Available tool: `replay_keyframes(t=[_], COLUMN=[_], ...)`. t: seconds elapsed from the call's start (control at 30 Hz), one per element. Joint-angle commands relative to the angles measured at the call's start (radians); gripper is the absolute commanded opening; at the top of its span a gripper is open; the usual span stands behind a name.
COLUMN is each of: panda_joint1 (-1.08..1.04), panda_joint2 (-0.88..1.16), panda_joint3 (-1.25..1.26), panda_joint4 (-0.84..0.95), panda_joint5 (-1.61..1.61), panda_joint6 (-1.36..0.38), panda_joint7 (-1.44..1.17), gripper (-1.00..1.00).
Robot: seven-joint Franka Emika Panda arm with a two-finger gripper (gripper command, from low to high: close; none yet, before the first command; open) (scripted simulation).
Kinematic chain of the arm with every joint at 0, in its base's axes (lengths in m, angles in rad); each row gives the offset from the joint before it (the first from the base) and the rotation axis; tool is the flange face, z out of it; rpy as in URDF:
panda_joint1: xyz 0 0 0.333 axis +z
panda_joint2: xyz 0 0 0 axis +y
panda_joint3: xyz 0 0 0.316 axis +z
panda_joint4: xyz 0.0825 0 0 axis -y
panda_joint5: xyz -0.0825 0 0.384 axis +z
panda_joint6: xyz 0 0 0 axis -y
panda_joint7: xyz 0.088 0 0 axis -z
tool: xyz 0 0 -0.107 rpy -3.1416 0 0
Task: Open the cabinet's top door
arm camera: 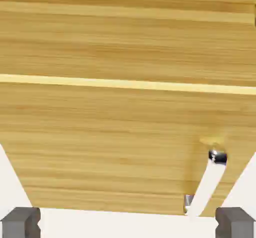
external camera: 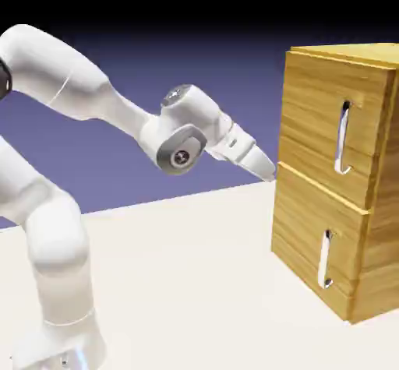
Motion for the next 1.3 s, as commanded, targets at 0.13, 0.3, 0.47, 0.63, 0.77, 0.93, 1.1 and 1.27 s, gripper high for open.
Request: replay_keyframes(t=[0.13, 0.3, 0.47, 0.63, 0.77, 0.93, 1.1, 1.27], panda_joint1=[0.088, 0.176, 0.264, 0.351, 0.422, 0.510, 0.597, 0.685], panda_joint2=[-0.038, -0.075, -0.113, -0.150, -0.180, -0.217, -0.255, -0.292], panda_joint3=[-0.094, -0.189, -0.283, -0.378, -0.453, -0.548, -0.642, -0.737], panda_joint4=[0.040, 0.080, 0.120, 0.159, 0.191, 0.231, 0.271, 0.311], panda_joint5=[-0.218, -0.435, -0.652, -0.870, -1.044, -1.261, -1.479, -1.696], panda_joint6=[-0.017, -0.034, -0.050, -0.067, -0.081, -0.097, -0.114, -0.131], panda_joint7=[-0.089, -0.179, -0.268, -0.357, -0.429, -0.518, -0.607, -0.696], gripper=[0.00, 0.00, 0.00, 0.00, 0.00, 0.00, 0.00, 0.00])
